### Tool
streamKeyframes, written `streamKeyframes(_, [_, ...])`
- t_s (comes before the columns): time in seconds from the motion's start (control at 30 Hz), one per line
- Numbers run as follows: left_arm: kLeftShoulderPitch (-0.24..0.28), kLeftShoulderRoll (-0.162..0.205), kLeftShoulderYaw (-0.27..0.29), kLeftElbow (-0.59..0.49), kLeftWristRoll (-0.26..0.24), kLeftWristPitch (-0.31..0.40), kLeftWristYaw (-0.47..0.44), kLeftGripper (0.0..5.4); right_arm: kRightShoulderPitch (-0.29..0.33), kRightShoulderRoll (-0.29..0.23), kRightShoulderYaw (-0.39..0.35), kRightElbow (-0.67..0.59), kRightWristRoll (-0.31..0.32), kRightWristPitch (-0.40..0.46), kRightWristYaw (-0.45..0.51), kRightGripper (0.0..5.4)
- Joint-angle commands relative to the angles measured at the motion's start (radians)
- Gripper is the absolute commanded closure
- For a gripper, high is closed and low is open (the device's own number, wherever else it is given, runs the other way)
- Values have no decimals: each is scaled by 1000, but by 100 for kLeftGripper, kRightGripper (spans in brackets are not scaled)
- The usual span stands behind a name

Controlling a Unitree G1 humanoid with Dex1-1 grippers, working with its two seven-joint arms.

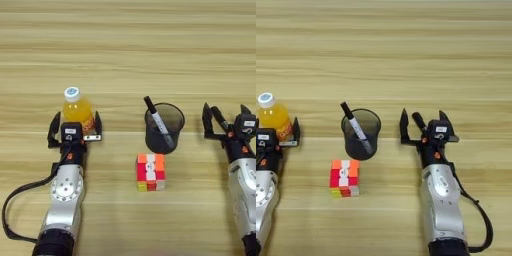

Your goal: Move the objects on the table

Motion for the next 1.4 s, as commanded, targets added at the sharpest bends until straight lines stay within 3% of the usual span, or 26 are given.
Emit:
streamKeyframes(0.03, [-3, 7, 1, -7, -1, 3, -2, 0, -7, -1, -2, 8, -3, -11, -6, 3])
streamKeyframes(0.5, [-7, 10, -6, -53, 11, 29, -1, 0, -18, -15, -3, 48, -44, 1, -38, 3])
streamKeyframes(1.4, [-12, 9, -4, -40, 5, 21, -3, 0, -21, -13, -13, 66, -21, 3, -38, 3])
